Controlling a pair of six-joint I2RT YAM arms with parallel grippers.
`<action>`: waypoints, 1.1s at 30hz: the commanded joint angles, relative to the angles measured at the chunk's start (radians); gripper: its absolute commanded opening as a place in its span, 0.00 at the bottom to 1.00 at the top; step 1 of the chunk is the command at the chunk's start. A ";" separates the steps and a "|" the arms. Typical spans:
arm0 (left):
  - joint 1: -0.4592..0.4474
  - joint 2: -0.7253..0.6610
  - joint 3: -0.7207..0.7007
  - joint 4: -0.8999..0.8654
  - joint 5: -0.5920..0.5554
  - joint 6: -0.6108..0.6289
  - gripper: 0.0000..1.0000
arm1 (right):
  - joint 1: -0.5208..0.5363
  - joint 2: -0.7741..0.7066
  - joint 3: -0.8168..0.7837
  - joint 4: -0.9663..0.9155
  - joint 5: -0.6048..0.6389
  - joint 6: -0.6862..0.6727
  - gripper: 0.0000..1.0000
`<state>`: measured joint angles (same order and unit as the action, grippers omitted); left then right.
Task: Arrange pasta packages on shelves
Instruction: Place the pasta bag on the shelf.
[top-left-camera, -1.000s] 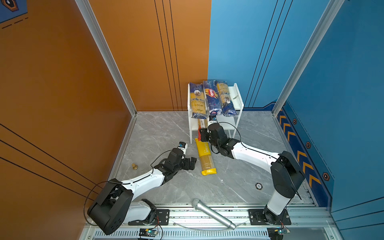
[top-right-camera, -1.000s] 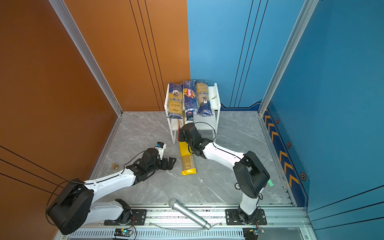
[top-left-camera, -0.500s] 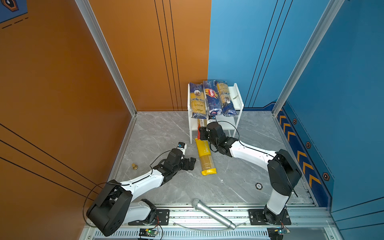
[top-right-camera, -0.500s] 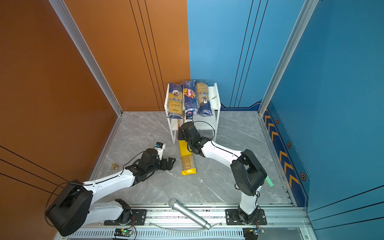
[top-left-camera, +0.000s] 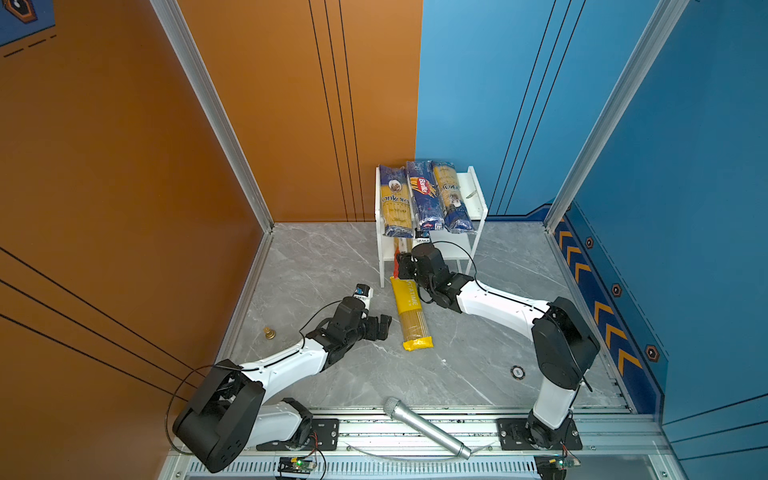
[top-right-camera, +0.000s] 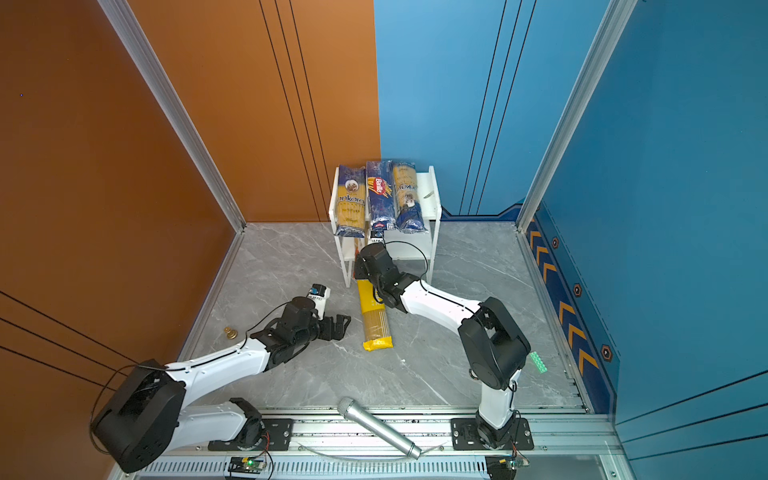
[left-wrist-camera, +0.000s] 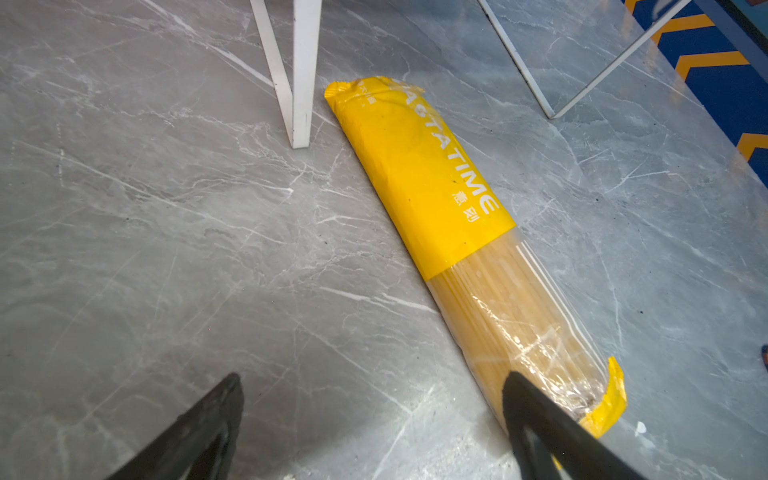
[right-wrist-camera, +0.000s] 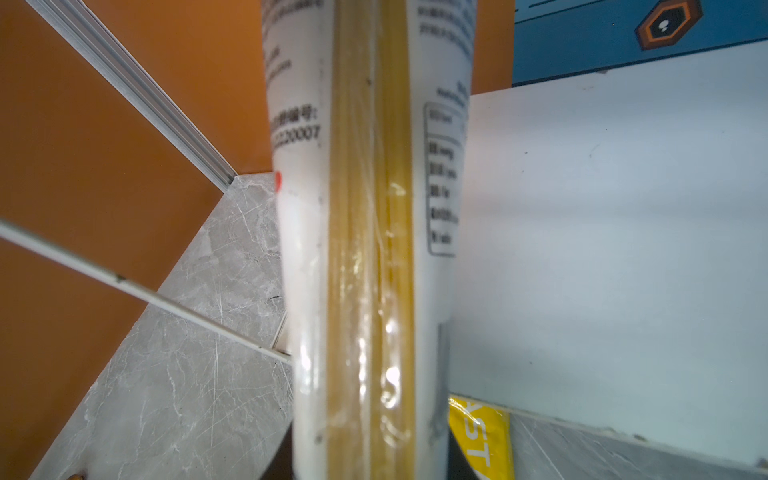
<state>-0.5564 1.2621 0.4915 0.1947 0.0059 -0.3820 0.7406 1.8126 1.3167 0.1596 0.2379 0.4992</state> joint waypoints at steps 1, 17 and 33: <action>0.009 -0.010 -0.008 0.005 0.019 0.014 0.98 | -0.007 -0.018 0.067 0.185 0.091 0.002 0.19; 0.010 -0.009 -0.003 0.004 0.022 0.014 0.98 | -0.009 0.005 0.096 0.139 0.120 0.010 0.28; 0.014 -0.016 -0.011 0.004 0.021 0.012 0.98 | -0.010 0.019 0.091 0.135 0.116 0.013 0.37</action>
<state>-0.5564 1.2621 0.4915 0.1947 0.0101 -0.3820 0.7338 1.8385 1.3571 0.2050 0.3191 0.5152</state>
